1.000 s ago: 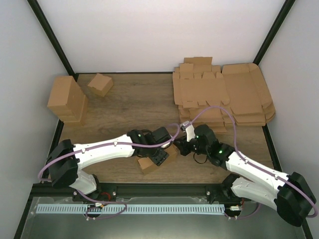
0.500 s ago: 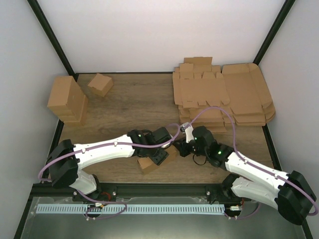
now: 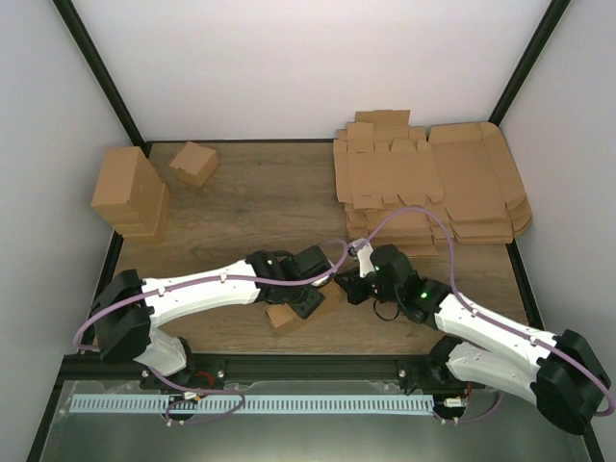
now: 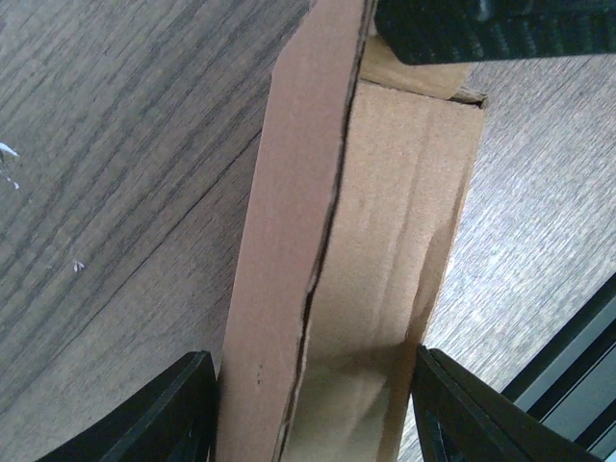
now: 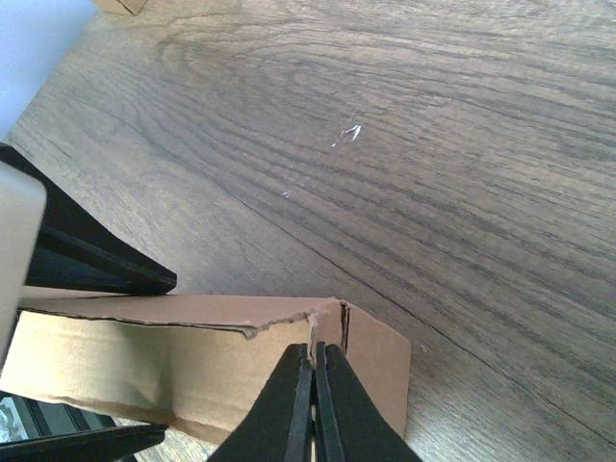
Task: Fold the paper box
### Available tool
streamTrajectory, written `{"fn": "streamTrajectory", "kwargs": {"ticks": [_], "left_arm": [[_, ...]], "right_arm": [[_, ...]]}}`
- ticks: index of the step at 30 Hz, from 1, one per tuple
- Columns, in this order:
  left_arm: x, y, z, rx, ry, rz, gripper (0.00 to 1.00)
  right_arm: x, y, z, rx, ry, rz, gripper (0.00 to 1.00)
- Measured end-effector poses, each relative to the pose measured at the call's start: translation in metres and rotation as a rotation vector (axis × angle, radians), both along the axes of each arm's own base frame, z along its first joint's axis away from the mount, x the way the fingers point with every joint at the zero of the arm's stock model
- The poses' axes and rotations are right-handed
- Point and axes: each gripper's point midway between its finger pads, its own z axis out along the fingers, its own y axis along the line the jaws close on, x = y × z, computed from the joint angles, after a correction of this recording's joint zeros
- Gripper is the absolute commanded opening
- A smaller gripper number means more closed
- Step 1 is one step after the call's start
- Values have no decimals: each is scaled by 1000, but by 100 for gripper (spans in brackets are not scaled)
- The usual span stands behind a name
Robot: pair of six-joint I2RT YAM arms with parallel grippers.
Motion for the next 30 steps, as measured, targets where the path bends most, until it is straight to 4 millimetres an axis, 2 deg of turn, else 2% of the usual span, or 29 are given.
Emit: {"fn": "streamTrajectory", "kwargs": {"ticks": [16,25,30], "left_arm": [[0,-4,0,32,-42,-16,55],[-1,-5,0,46,-69,-34,55],[-1,-4,0,53,-77,-49,54]], "right_arm": [[-3,5,-3,-48,-24,-1,2],[-1,-1,-3,-68,-35,-31,3],[0,-2,-11,-94,-23,-40,3]]}}
